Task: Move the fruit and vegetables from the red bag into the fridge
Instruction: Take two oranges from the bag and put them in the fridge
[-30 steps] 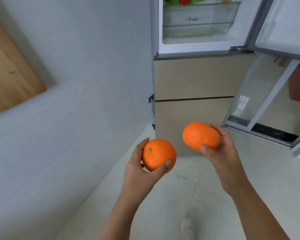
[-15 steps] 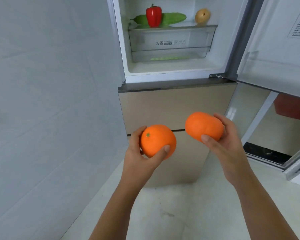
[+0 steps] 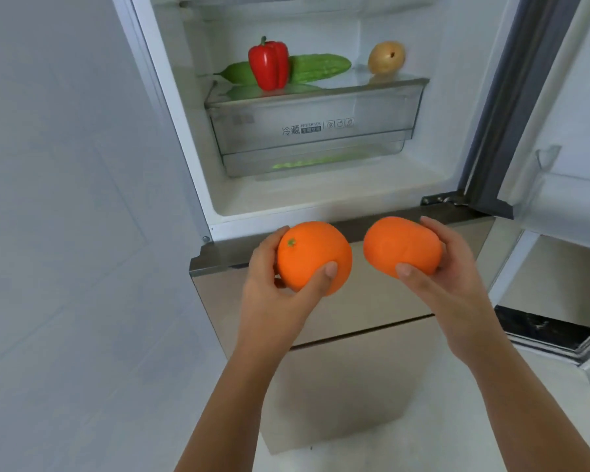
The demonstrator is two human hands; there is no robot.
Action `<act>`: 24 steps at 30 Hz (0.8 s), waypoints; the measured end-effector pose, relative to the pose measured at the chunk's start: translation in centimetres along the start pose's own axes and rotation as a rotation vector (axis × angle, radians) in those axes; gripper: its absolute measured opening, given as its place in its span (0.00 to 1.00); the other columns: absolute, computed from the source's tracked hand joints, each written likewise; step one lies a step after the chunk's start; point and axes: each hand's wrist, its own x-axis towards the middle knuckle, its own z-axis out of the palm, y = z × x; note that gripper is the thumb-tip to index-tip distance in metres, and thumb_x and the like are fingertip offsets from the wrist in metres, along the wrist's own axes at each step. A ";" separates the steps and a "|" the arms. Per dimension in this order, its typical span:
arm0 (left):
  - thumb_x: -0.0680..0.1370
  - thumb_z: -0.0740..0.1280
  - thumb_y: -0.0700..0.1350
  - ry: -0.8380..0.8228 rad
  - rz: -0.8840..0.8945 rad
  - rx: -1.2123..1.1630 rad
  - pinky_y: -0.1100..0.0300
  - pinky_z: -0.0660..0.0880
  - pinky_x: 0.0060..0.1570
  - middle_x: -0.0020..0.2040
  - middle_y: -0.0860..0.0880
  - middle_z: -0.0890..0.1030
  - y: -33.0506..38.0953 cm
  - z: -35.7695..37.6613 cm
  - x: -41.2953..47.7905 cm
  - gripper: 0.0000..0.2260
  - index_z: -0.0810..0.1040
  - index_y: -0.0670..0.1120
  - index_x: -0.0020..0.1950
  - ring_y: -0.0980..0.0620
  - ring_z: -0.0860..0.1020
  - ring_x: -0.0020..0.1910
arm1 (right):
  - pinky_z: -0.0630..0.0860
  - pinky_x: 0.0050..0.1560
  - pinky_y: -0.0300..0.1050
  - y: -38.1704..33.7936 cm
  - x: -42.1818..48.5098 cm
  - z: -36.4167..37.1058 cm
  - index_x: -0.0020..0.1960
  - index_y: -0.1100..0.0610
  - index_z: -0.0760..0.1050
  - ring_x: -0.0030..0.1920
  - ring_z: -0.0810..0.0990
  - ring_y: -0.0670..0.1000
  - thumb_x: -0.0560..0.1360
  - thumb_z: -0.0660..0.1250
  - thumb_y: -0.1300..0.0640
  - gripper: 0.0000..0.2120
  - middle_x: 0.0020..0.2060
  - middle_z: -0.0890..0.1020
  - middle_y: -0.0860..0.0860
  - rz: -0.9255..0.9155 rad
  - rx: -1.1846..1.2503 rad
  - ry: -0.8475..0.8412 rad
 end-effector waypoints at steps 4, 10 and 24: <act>0.58 0.68 0.65 -0.001 0.082 -0.057 0.73 0.73 0.39 0.58 0.61 0.72 0.4 -0.2 6.6 0.34 0.69 0.58 0.62 0.69 0.74 0.51 | 0.74 0.42 0.29 -0.2 6.1 1.9 0.59 0.42 0.63 0.49 0.75 0.32 0.61 0.72 0.53 0.30 0.58 0.67 0.40 -0.091 -0.021 -0.008; 0.60 0.68 0.65 -0.028 0.195 -0.065 0.71 0.75 0.42 0.57 0.63 0.72 2.1 0.2 14.1 0.31 0.68 0.60 0.62 0.67 0.74 0.51 | 0.73 0.40 0.27 -1.0 12.3 2.3 0.60 0.43 0.63 0.46 0.74 0.29 0.61 0.70 0.52 0.30 0.56 0.68 0.38 -0.142 -0.059 0.050; 0.59 0.69 0.63 0.055 0.420 -0.067 0.64 0.77 0.43 0.52 0.61 0.77 10.0 2.4 28.1 0.24 0.71 0.62 0.53 0.65 0.77 0.48 | 0.73 0.46 0.30 -5.2 30.0 1.0 0.56 0.33 0.64 0.51 0.75 0.36 0.57 0.70 0.41 0.29 0.57 0.71 0.37 -0.484 -0.110 0.047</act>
